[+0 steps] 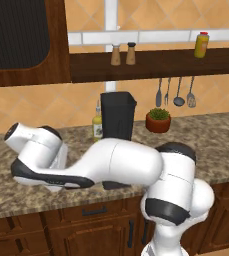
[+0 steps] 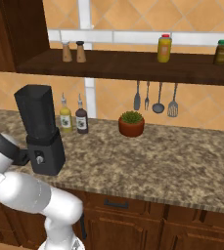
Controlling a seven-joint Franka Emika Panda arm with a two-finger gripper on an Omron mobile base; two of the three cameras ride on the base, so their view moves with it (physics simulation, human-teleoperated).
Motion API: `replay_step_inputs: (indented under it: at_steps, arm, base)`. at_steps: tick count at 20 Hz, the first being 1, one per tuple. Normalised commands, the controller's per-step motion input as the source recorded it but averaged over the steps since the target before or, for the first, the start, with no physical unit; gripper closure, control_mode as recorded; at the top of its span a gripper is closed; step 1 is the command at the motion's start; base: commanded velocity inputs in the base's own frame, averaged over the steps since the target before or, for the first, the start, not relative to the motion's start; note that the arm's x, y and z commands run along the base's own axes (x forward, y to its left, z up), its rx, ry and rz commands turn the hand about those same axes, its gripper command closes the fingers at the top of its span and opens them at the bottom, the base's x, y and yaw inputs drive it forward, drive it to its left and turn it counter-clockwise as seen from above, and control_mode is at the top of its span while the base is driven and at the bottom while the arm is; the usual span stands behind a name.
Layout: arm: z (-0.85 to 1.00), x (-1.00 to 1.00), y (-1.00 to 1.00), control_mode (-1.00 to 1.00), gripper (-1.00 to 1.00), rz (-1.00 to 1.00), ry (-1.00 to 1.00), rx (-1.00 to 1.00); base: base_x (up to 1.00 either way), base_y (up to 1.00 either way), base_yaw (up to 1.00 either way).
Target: Close the lid blender by securely placing the lid on top.
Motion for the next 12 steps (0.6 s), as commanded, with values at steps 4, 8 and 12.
replay_step_inputs:
  at_steps: [4, 8, 12]
  arm:
    - [-0.28, 0.02, -0.16, -1.0, -1.0, 0.01, 0.0, -0.03]
    - [-0.21, 0.01, -0.48, -1.0, -1.0, 0.02, -0.01, 0.0]
    - [-0.07, 0.17, -0.56, -1.0, -1.0, 0.05, -0.03, 0.04]
  base:
    - [0.0, 0.0, 0.0]
    - [0.0, 0.0, 0.0]
    - [0.0, 0.0, 0.0]
